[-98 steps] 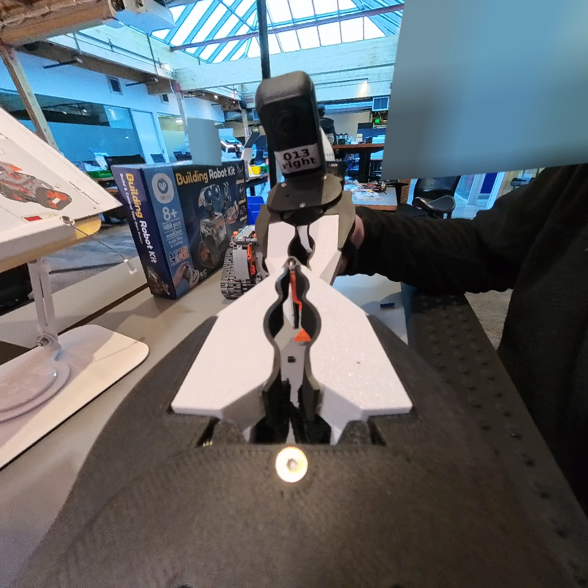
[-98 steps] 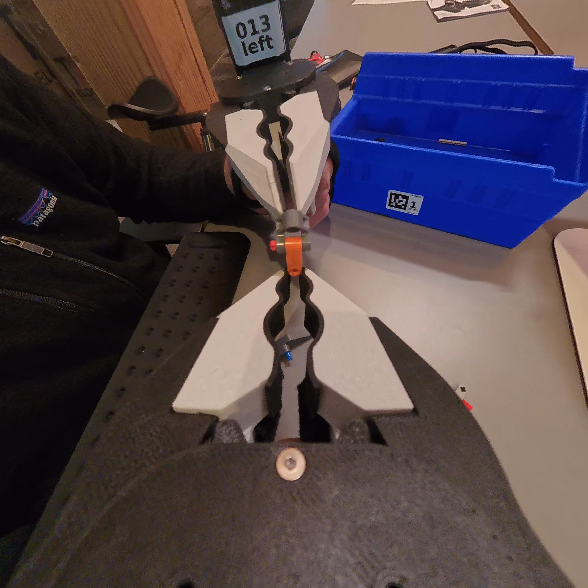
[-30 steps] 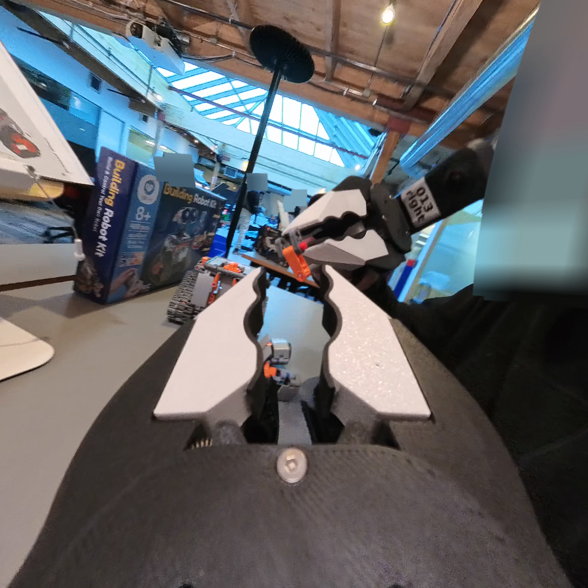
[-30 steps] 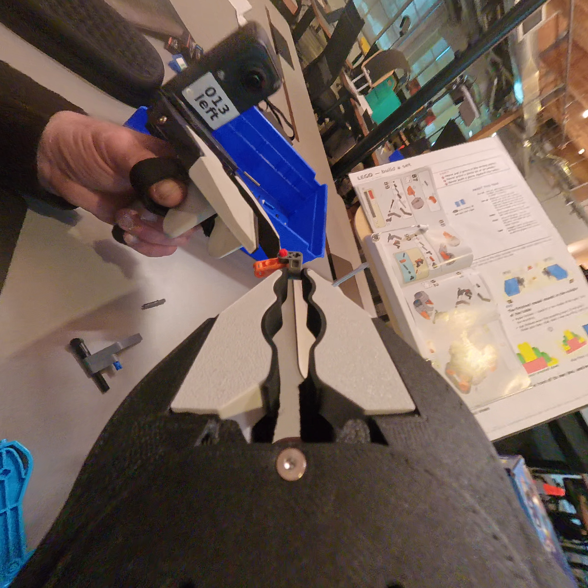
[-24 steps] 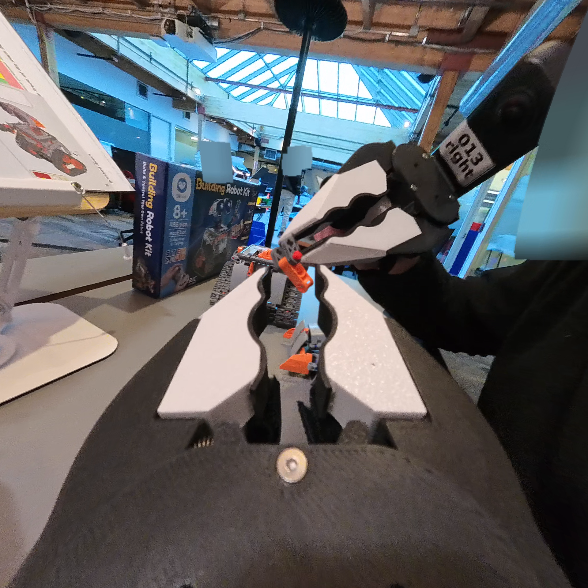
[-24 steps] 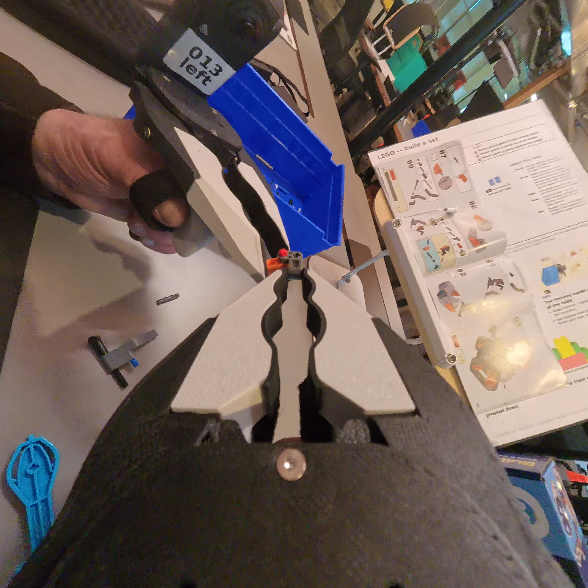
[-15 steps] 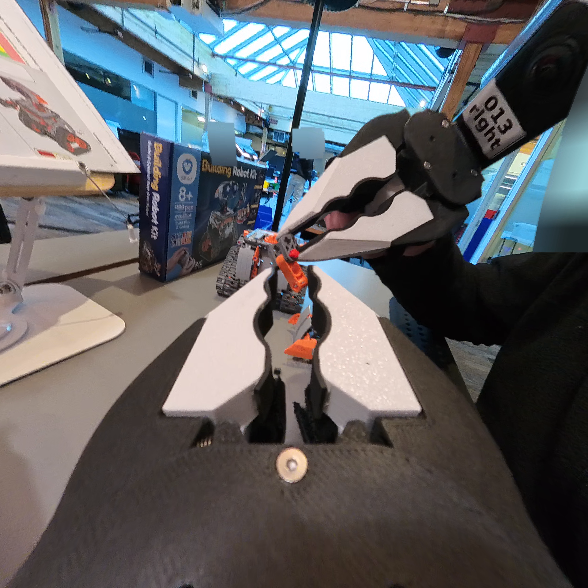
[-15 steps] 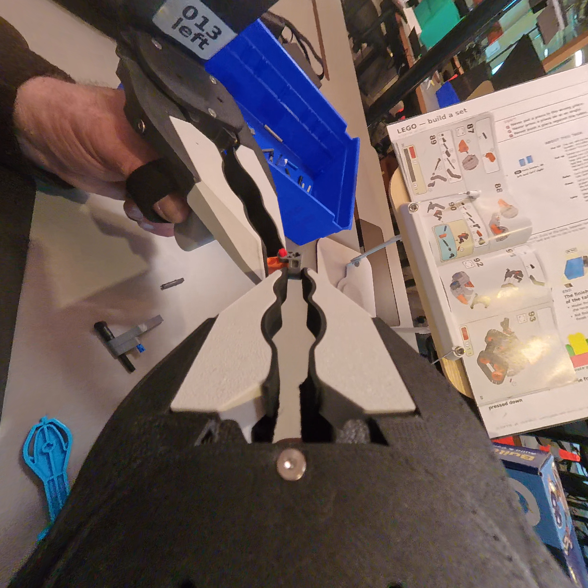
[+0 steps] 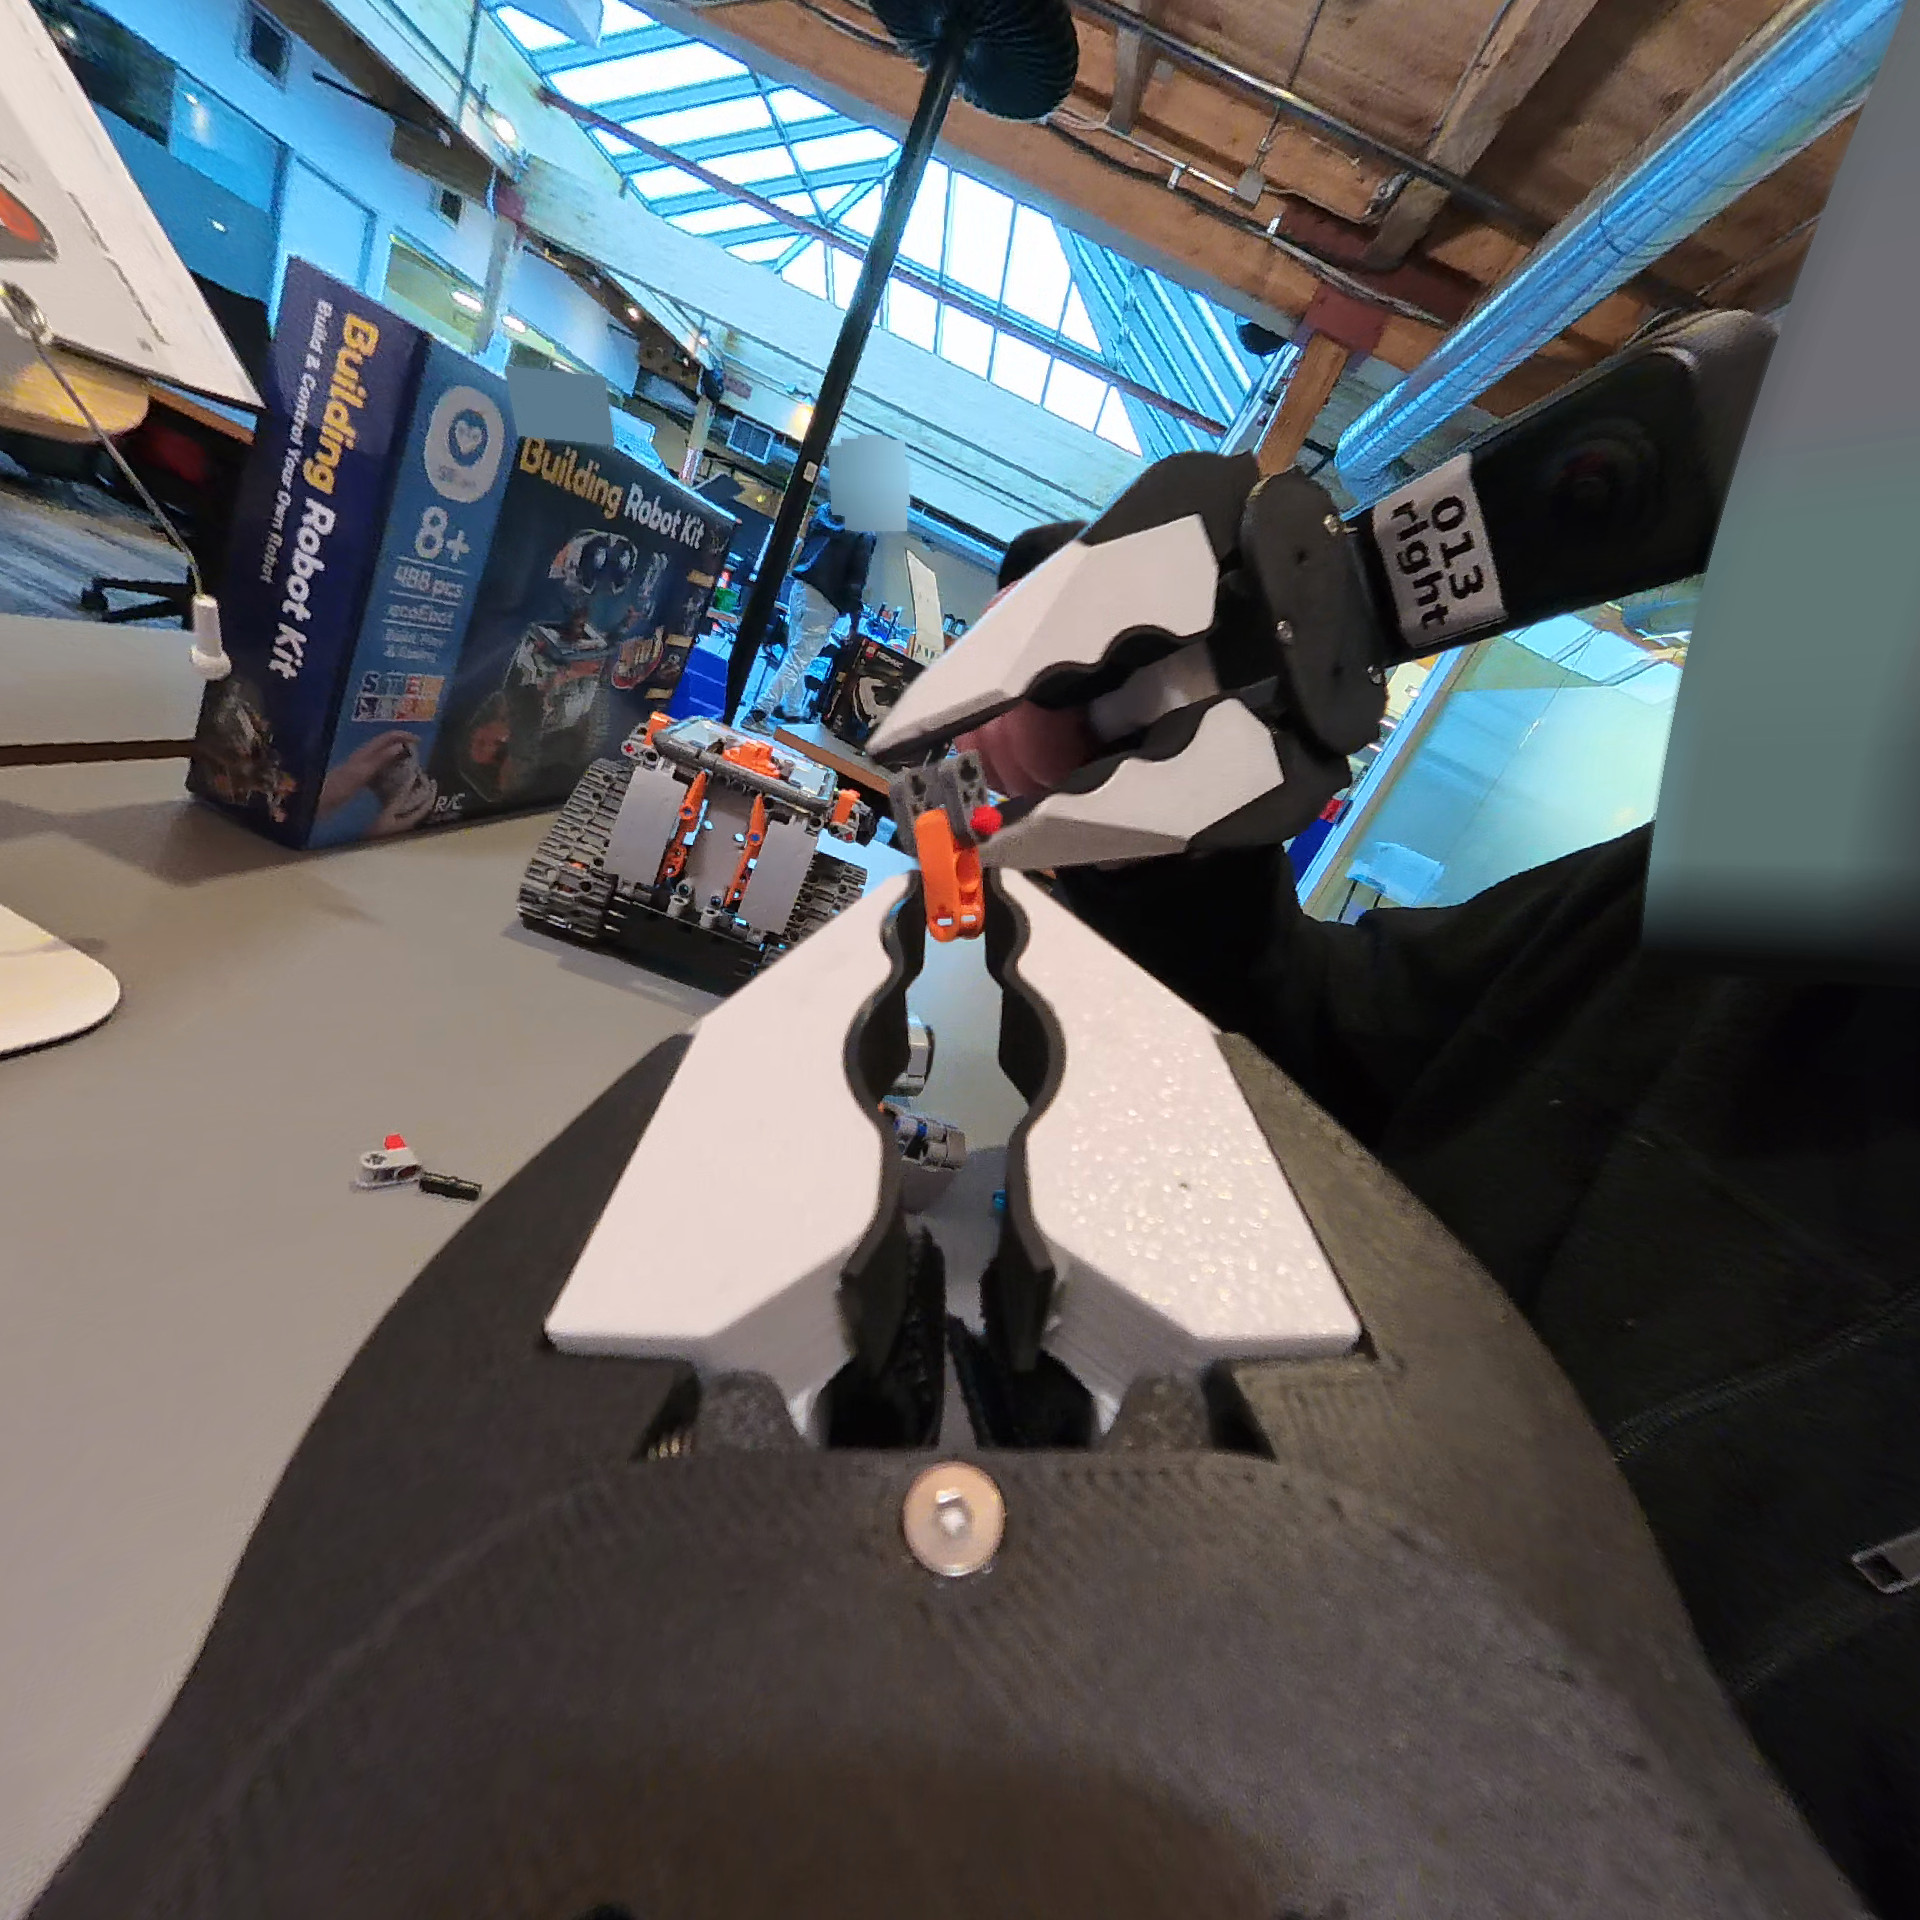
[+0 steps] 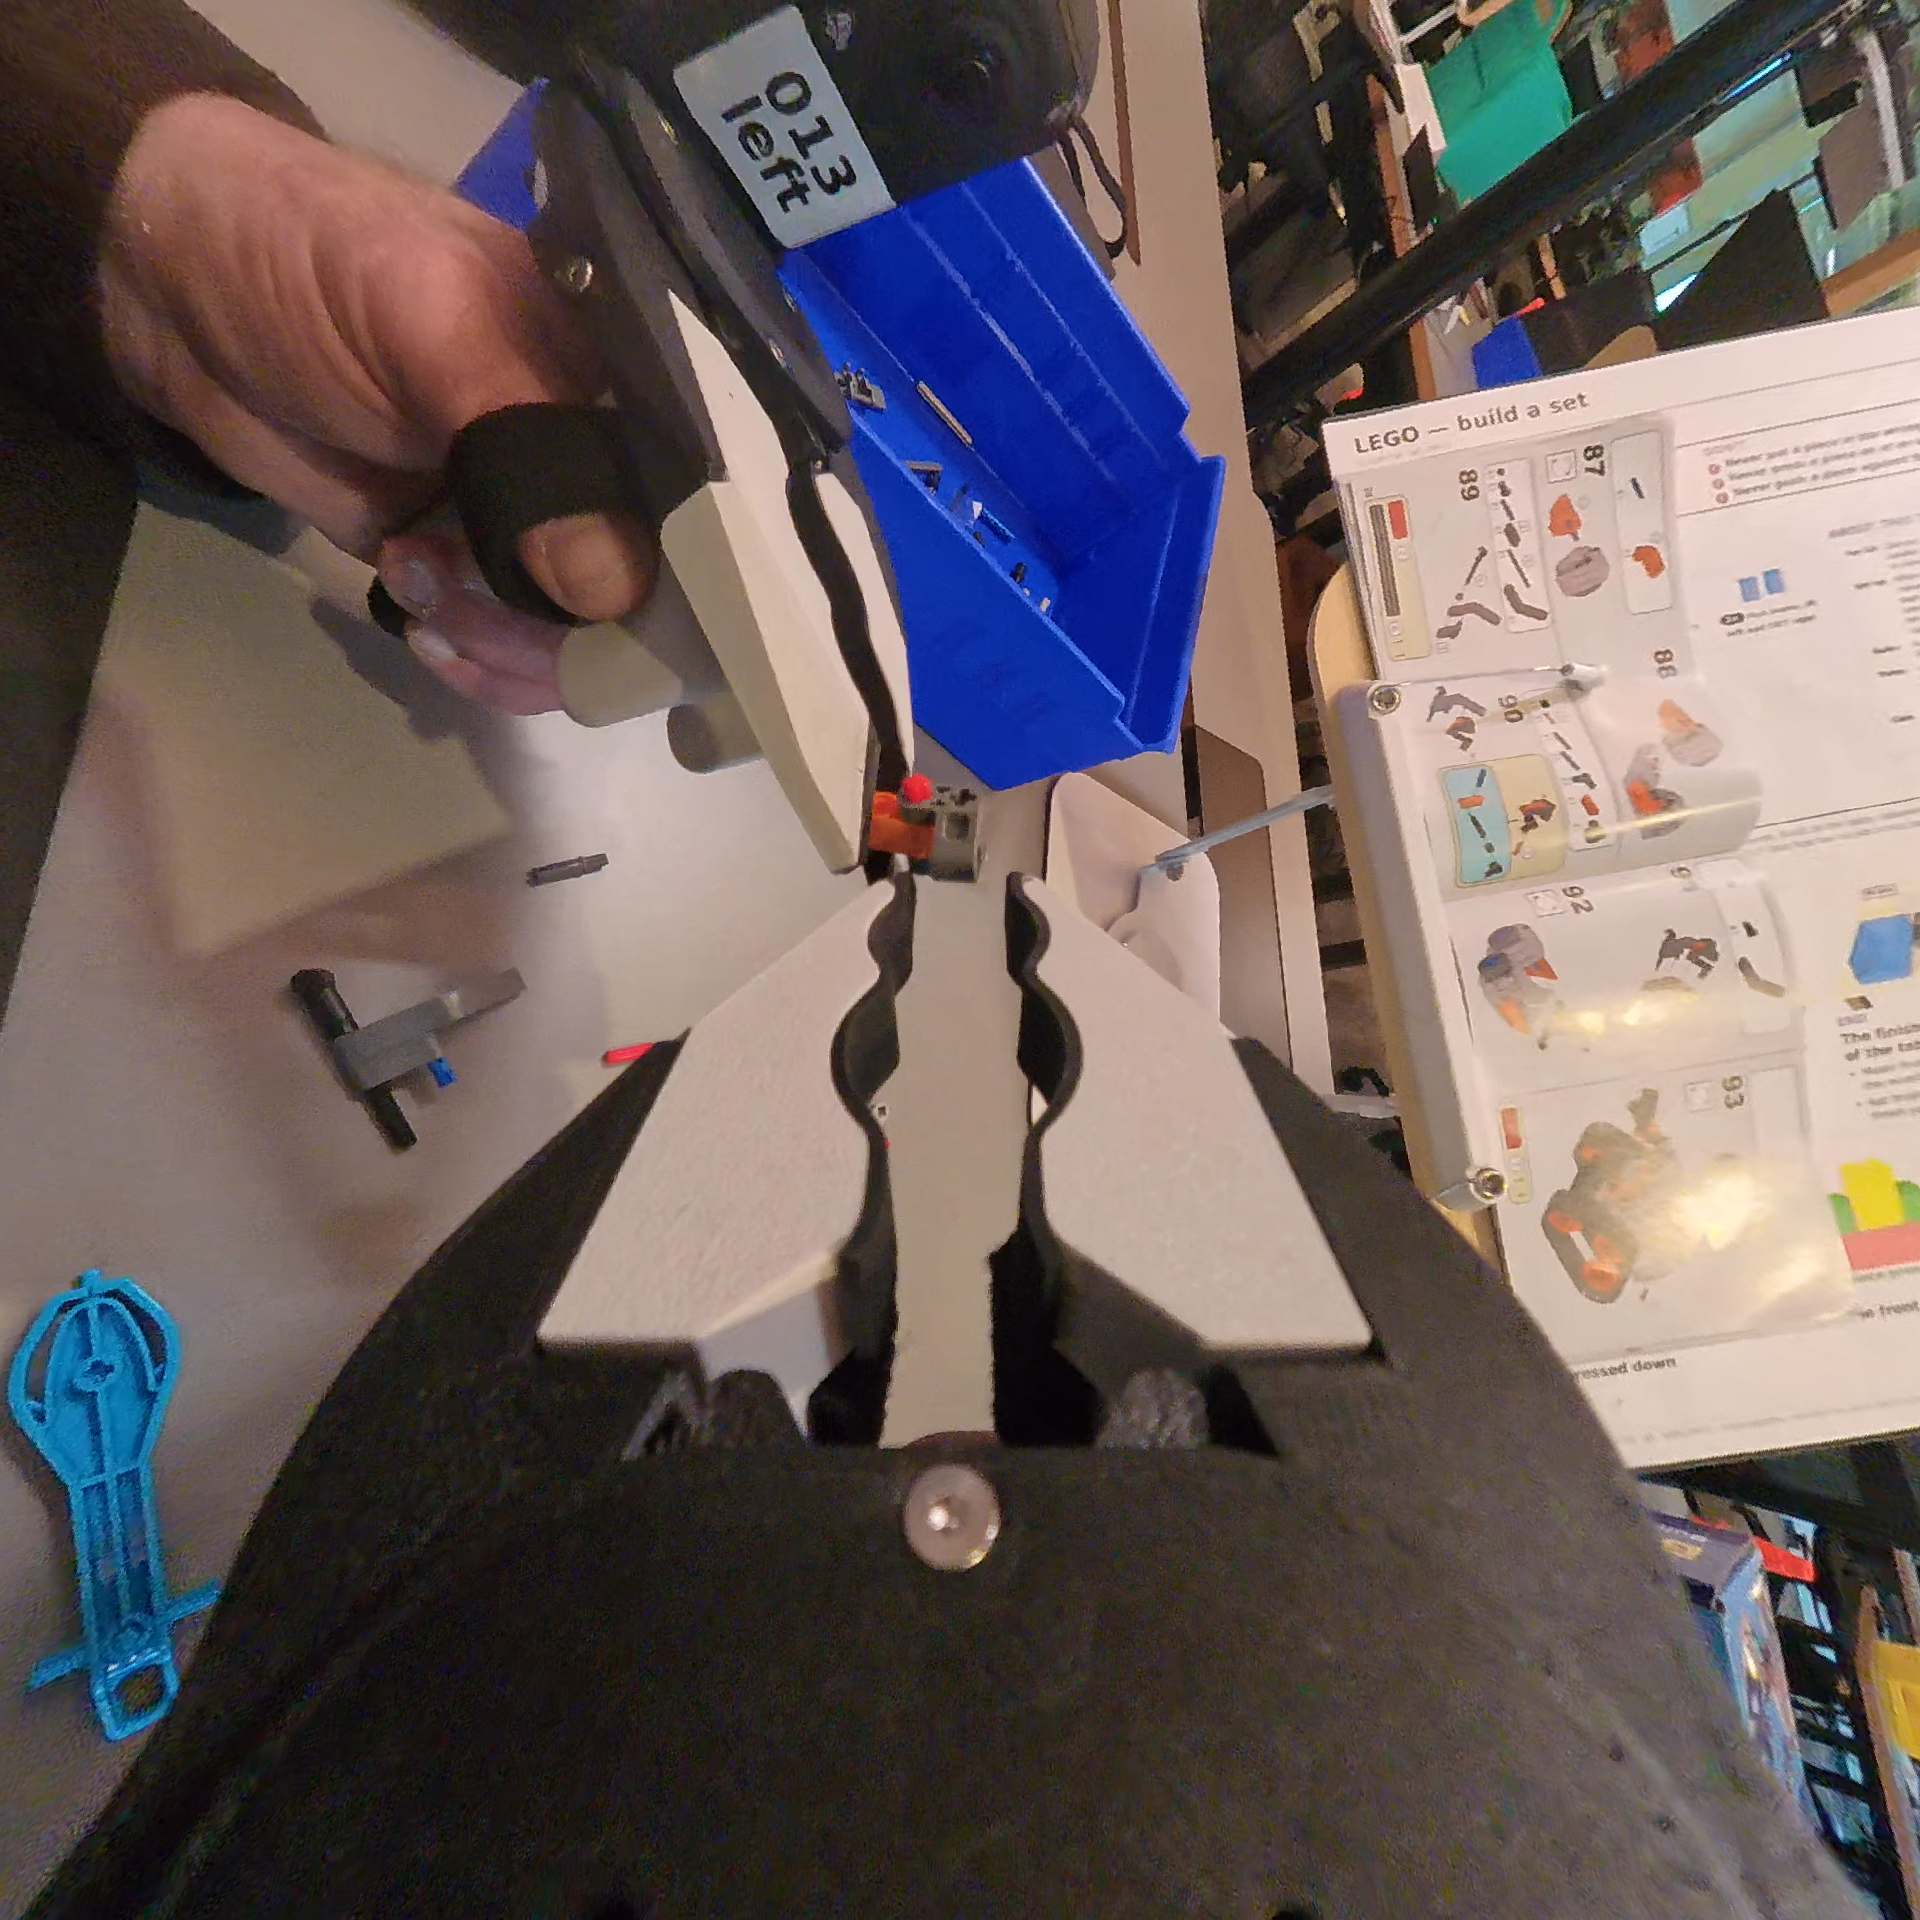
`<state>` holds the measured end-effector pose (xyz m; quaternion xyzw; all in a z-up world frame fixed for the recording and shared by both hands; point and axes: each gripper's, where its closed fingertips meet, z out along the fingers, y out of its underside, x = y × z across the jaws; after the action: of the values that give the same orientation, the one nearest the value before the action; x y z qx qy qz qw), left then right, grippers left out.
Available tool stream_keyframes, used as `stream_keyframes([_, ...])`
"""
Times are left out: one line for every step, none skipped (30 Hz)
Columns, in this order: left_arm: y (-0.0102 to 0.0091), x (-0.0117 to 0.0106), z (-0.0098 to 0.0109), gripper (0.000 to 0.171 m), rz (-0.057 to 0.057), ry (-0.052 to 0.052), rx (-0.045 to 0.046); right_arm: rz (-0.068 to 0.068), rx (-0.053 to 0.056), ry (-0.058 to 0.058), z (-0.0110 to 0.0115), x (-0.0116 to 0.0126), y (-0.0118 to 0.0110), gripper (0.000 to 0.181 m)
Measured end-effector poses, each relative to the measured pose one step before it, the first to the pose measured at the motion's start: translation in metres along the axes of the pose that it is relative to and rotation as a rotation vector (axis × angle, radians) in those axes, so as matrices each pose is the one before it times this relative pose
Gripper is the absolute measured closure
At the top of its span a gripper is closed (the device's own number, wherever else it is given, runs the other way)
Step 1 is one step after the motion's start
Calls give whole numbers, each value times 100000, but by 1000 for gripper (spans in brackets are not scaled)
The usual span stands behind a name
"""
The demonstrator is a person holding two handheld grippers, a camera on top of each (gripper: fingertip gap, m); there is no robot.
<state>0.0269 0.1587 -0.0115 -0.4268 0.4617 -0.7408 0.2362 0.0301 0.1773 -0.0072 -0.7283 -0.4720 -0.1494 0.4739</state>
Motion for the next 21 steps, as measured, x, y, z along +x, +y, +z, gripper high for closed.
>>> stream_keyframes([87,-47,9,163,-514,36,-300,-488,1395,-416,-34,-113,-165,168])
stream_keyframes([18,24,-10,163,-804,503,64,-136,690,-194,0,-66,-57,170])
stream_keyframes([7,-46,-56,163,-981,272,196,58,-213,119,27,11,80,171])
stream_keyframes([77,-95,-52,163,-1164,161,-185,291,-179,-156,19,12,98,173])
stream_keyframes([79,17,-20,163,-1436,869,-35,547,206,-580,8,-20,77,176])
stream_keyframes([68,44,-14,163,-1356,845,73,726,631,-804,-2,-22,28,181])
stream_keyframes([61,-36,-9,163,-558,62,49,969,236,-704,6,-9,84,181])
stream_keyframes([112,-100,15,163,-46,-381,-563,558,-37,-656,28,-22,81,181])
stream_keyframes([75,-18,33,163,23,50,-507,-160,548,168,0,26,-35,181])
stream_keyframes([-29,70,22,163,-151,464,198,-79,427,-159,13,-24,-36,181])
stream_keyframes([21,-3,15,163,-75,0,-68,302,-247,-716,51,-112,52,181])
stream_keyframes([84,-83,-1,163,71,-417,-528,241,-69,299,53,34,36,181])
stream_keyframes([-7,-13,-25,163,36,-17,53,818,909,709,-22,155,-68,181])
stream_keyframes([-47,-15,-37,163,-315,232,297,1940,1504,-759,-54,35,-126,181])
stream_keyframes([-21,-53,-45,163,-490,113,147,2279,1195,-1308,-64,2,-70,181])
stream_keyframes([-38,-27,-44,163,-559,313,227,1842,189,-886,-41,67,107,181])
stream_keyframes([-54,42,-34,163,-420,666,293,1596,-457,-439,-55,160,238,181])
stream_keyframes([-91,57,-34,163,-436,738,462,1798,461,-424,-105,173,119,179])
stream_keyframes([-71,89,-26,163,-553,970,470,2391,1608,-1058,-147,109,-31,178])
stream_keyframes([-46,96,-7,163,-645,1076,360,2881,1738,-1676,-151,49,-47,177])
stream_keyframes([-14,43,-14,164,-658,760,183,2892,1597,-1790,-103,33,-10,176])
